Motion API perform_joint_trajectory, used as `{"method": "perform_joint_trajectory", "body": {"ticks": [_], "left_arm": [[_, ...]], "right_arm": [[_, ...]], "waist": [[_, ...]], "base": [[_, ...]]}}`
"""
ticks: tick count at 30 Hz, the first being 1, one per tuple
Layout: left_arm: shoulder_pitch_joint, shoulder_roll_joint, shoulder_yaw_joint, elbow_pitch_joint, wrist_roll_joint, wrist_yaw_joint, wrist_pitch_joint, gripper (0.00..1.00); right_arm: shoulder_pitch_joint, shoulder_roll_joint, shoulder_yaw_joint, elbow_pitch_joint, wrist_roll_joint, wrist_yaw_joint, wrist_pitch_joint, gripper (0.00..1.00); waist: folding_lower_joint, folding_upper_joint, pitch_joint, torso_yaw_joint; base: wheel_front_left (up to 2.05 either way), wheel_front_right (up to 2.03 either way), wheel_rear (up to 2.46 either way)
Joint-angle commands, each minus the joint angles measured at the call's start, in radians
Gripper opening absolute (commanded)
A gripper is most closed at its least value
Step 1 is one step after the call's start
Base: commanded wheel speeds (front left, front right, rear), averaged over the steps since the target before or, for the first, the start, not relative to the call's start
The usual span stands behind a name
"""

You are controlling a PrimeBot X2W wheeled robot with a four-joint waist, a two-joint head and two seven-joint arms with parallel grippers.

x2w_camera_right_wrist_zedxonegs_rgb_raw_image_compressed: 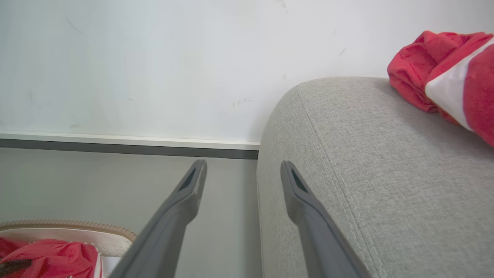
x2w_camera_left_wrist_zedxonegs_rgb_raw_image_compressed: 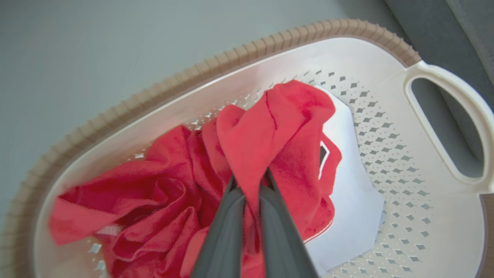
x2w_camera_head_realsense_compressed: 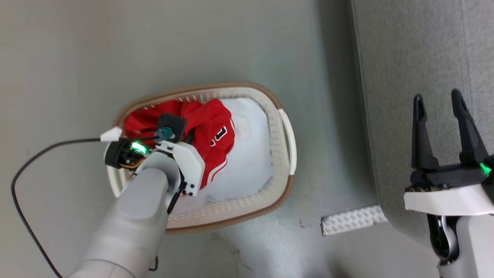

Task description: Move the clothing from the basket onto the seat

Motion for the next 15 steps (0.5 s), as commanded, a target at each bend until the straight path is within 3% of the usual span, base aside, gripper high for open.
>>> {"method": "perform_joint_trajectory", "body": {"ticks": [1,9,15], "left_arm": [[0.022,0.002,0.0,-0.018,-0.018,-0.002,-0.015,0.0],[0.12,0.011,0.022,-0.15,-0.063,-0.004,-0.045,0.0],[0.242,0.043,0.036,-0.376,-0.094,0.015,0.013,0.0]], "right_arm": [[0.023,0.0,-0.011,0.013,-0.006,-0.003,0.001,1.0],[0.09,0.0,-0.036,0.055,-0.02,-0.003,0.001,1.0],[0.139,0.0,-0.032,0.084,-0.02,-0.003,0.001,1.0]], "waist": [[0.0001,0.0,-0.076,0.049],[0.0001,0.0,-0.233,0.107],[0.0001,0.0,-0.339,0.137]], "base": [[0.0,0.0,0.0],[0.0,0.0,0.0],[0.0,0.0,0.0]]}}
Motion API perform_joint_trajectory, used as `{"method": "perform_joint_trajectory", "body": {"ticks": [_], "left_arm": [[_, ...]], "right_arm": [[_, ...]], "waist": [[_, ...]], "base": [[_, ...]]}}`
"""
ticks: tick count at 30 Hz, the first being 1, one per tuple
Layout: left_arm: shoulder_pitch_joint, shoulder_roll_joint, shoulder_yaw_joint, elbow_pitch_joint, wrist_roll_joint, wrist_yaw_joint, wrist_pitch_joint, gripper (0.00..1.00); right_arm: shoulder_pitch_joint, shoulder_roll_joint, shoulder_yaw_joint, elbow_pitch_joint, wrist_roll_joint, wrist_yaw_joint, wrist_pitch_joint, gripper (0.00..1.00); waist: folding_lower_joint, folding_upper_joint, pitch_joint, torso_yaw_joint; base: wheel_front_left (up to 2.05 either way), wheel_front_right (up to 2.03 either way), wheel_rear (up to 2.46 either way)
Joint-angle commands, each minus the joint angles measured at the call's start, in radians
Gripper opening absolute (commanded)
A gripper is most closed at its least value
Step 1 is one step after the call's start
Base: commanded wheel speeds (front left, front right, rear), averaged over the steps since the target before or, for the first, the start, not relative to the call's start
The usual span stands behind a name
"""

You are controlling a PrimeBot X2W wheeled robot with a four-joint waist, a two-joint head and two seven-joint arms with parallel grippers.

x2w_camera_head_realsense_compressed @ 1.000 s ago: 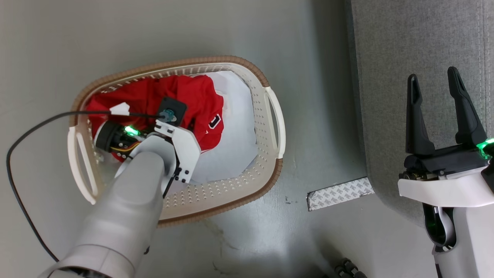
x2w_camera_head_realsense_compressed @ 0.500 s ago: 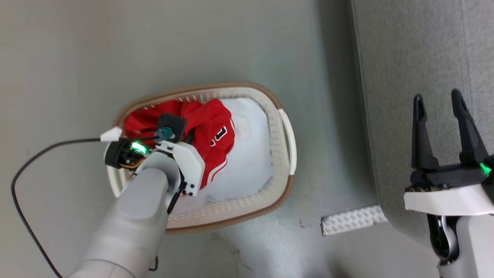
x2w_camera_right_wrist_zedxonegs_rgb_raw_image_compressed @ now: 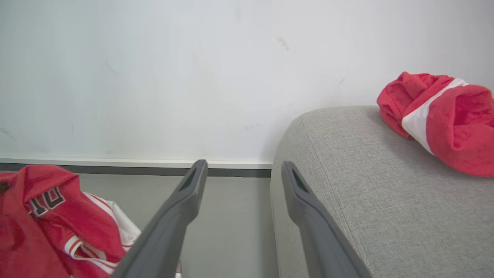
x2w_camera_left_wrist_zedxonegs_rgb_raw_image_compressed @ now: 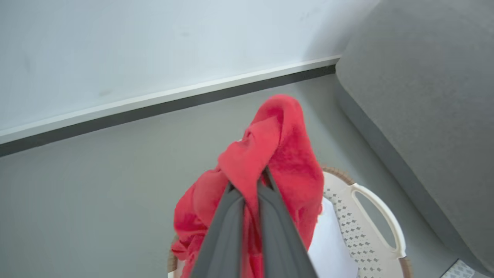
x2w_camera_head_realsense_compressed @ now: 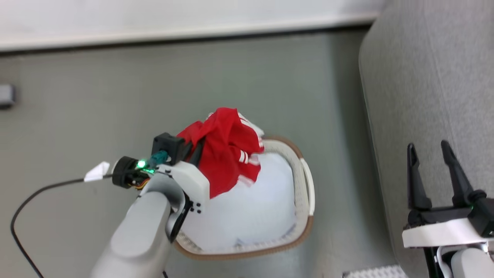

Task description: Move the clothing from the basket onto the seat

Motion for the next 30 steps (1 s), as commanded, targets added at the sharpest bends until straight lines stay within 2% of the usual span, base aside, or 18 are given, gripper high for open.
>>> {"method": "perform_joint_trajectory", "body": {"ticks": [1,5,10,15,19,25,30], "left_arm": [[0.02,0.012,0.003,-0.016,-0.006,0.005,0.004,0.0],[0.131,0.049,0.017,-0.265,-0.026,0.035,0.092,0.0],[0.267,0.106,0.047,-0.588,-0.043,0.093,0.196,0.0],[0.382,0.145,0.087,-0.809,-0.051,0.154,0.239,0.0],[0.474,0.167,0.115,-0.893,-0.055,0.185,0.227,0.0],[0.618,0.181,0.159,-0.944,-0.082,0.23,0.199,0.0],[0.703,0.193,0.184,-0.967,-0.107,0.247,0.188,0.0]], "right_arm": [[0.012,-0.001,-0.001,0.004,-0.002,-0.003,0.001,1.0],[0.037,-0.001,0.001,0.015,0.002,-0.003,0.001,1.0],[0.062,-0.001,0.007,0.025,0.006,-0.003,0.001,1.0],[0.094,-0.001,0.014,0.039,0.004,-0.003,0.001,1.0],[0.129,-0.001,0.018,0.053,-0.003,-0.003,0.001,1.0],[0.195,-0.001,0.026,0.067,-0.013,-0.003,0.001,1.0],[0.24,-0.001,0.034,0.072,-0.022,-0.003,0.001,1.0]], "waist": [[0.0003,0.0,-0.058,0.032],[0.0003,0.0,-0.111,0.04],[0.0003,0.0,-0.174,0.042],[0.0003,0.0,-0.24,0.039],[0.0003,0.0,-0.298,0.038],[0.0003,0.0,-0.38,0.035],[0.0003,0.0,-0.42,0.038]], "base": [[0.0,0.0,0.0],[0.0,0.0,0.0],[0.0,0.0,0.0],[0.0,0.0,0.0],[0.0,0.0,0.0],[0.0,0.0,0.0],[0.0,0.0,0.0]]}}
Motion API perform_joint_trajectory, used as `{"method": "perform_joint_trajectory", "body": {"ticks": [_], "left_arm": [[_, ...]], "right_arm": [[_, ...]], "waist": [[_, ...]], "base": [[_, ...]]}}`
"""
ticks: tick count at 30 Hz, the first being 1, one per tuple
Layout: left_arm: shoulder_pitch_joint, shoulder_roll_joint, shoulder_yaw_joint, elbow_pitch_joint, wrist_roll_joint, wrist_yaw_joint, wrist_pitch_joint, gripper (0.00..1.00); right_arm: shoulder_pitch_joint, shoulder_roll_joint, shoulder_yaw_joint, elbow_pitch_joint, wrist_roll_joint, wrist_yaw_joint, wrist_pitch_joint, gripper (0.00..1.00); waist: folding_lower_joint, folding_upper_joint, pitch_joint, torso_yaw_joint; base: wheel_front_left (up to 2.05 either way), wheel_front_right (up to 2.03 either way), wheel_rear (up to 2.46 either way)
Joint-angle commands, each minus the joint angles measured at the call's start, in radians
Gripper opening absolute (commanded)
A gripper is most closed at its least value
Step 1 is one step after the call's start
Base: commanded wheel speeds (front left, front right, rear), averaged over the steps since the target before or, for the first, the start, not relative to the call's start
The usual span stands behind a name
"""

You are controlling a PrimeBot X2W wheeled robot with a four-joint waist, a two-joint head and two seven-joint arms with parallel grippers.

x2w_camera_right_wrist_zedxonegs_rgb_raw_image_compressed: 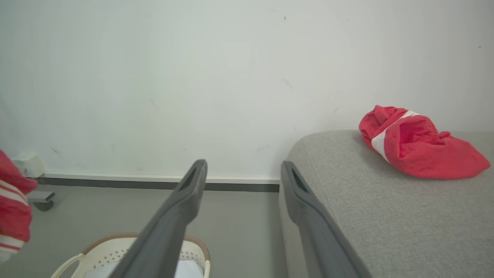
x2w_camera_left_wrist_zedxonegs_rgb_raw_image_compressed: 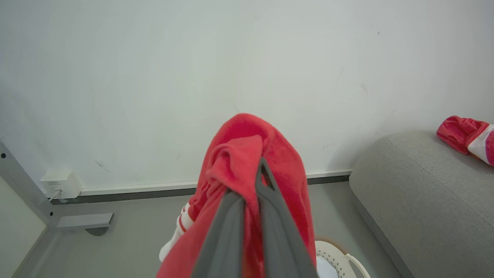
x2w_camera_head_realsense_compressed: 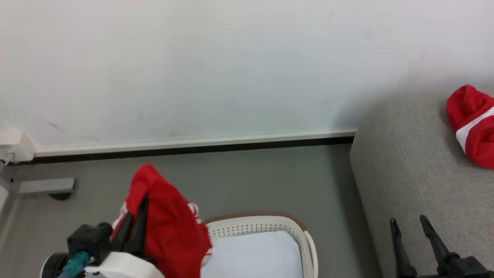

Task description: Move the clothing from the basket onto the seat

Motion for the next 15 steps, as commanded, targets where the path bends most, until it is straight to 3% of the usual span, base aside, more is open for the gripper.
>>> {"method": "perform_joint_trajectory", "body": {"ticks": [1,9,15], "left_arm": [[0.025,0.013,0.009,-0.012,-0.018,0.007,-0.009,0.0],[0.058,0.025,0.018,-0.038,-0.023,0.014,-0.001,0.0],[0.04,0.02,-0.007,-0.074,-0.023,0.003,0.01,0.0]], "right_arm": [[0.018,-0.001,0.002,0.006,-0.013,-0.003,0.001,1.0],[0.025,-0.004,0.034,-0.002,-0.022,-0.003,0.001,1.0],[-0.003,-0.029,0.136,-0.015,0.013,-0.003,0.001,1.0]], "waist": [[0.0002,-0.0001,-0.021,0.002],[0.0002,-0.0001,-0.042,0.005],[0.0002,-0.0001,-0.049,0.005]], "base": [[0.0,0.0,0.0],[0.0,0.0,0.0],[0.0,0.0,0.0]]}}
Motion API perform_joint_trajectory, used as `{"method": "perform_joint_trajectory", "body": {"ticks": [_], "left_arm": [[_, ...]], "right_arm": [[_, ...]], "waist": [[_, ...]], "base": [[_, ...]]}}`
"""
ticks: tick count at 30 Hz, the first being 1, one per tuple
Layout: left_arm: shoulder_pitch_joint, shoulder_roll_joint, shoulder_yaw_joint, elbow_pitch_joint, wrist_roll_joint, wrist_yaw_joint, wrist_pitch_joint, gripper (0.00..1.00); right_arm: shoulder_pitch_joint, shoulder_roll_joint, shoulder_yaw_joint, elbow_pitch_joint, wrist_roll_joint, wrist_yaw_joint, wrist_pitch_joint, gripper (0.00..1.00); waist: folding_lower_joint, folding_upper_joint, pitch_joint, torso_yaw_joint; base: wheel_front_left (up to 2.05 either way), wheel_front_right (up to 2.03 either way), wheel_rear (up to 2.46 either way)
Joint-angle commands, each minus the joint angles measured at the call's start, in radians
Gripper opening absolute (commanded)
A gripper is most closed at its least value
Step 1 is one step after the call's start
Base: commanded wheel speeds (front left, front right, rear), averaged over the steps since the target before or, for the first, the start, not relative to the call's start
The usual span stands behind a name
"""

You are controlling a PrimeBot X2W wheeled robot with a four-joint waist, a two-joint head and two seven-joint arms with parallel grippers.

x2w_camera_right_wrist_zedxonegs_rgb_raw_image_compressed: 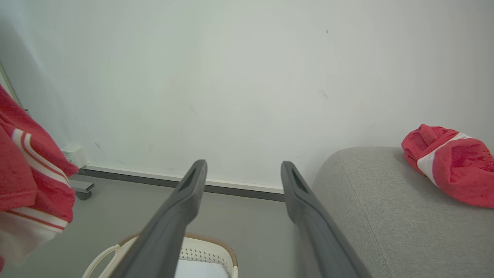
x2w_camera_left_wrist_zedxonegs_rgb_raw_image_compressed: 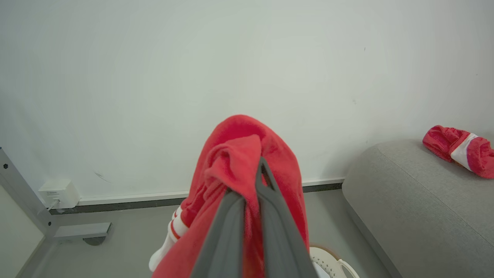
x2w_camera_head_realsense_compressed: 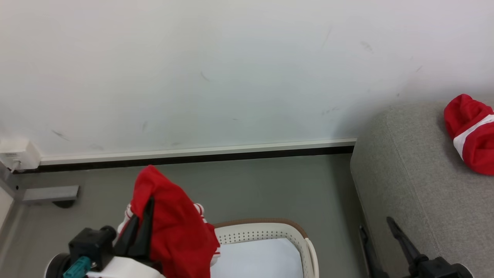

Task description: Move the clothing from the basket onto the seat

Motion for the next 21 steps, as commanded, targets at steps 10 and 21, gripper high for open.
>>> {"method": "perform_joint_trajectory", "body": {"ticks": [10,21], "left_arm": [[-0.109,-0.045,-0.107,-0.003,0.009,-0.053,0.032,0.0],[-0.202,-0.084,-0.245,0.074,0.023,-0.14,0.052,0.0]], "right_arm": [[-0.108,-0.079,0.262,-0.023,0.091,-0.003,0.001,1.0],[-0.252,-0.168,0.521,-0.073,0.216,-0.003,0.043,1.0]], "waist": [[0.0001,0.0,-0.001,0.01],[0.0001,0.0,0.003,-0.001]], "base": [[0.0,0.0,0.0],[0.0,0.0,0.0]]}}
